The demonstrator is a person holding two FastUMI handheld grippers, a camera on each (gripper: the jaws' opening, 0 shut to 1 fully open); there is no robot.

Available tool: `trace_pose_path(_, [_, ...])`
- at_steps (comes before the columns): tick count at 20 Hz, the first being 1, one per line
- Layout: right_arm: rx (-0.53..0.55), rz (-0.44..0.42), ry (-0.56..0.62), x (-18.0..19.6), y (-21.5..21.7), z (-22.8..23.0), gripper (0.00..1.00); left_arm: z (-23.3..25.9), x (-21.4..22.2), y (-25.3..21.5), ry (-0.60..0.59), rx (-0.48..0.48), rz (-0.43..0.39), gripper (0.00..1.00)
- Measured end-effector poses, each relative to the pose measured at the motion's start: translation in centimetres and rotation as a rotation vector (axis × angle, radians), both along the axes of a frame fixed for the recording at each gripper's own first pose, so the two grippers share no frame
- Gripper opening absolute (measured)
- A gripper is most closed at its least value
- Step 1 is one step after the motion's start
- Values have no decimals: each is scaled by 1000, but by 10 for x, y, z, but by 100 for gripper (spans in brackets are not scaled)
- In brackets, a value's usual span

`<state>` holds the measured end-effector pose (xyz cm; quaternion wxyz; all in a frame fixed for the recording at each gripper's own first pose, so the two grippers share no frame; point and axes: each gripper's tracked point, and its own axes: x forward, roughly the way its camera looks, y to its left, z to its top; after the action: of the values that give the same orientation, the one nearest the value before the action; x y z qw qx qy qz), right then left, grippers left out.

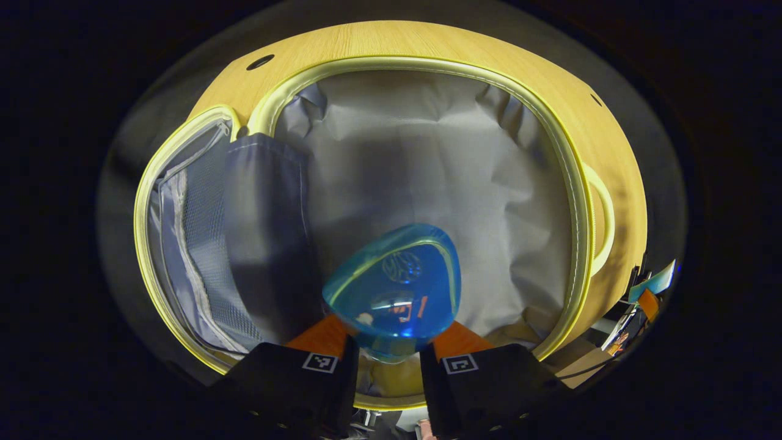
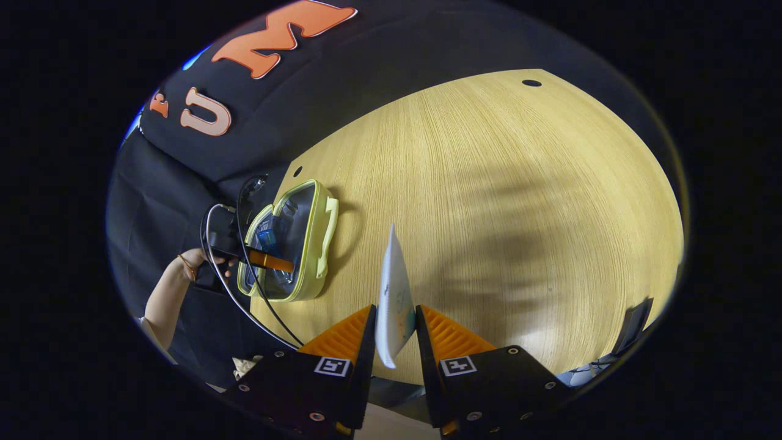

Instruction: First open the suitcase, pack the skin care products into it, and then close the suitcase.

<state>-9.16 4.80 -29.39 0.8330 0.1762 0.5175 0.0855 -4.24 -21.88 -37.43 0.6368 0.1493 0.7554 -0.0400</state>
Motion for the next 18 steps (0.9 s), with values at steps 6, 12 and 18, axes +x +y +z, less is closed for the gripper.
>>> trace_pose_path(6, [-2, 37, -6, 7, 14, 9, 40, 39, 19, -26, -128, -37, -112, 100])
trace_pose_path(12, [-13, 161, -62, 49, 49, 57, 40, 137, 37, -45, -431, -171, -174, 99])
trace_pose_path(18, [-18, 406, -35, 87, 148, 80, 40, 224, 7, 14, -708, -244, 7, 99])
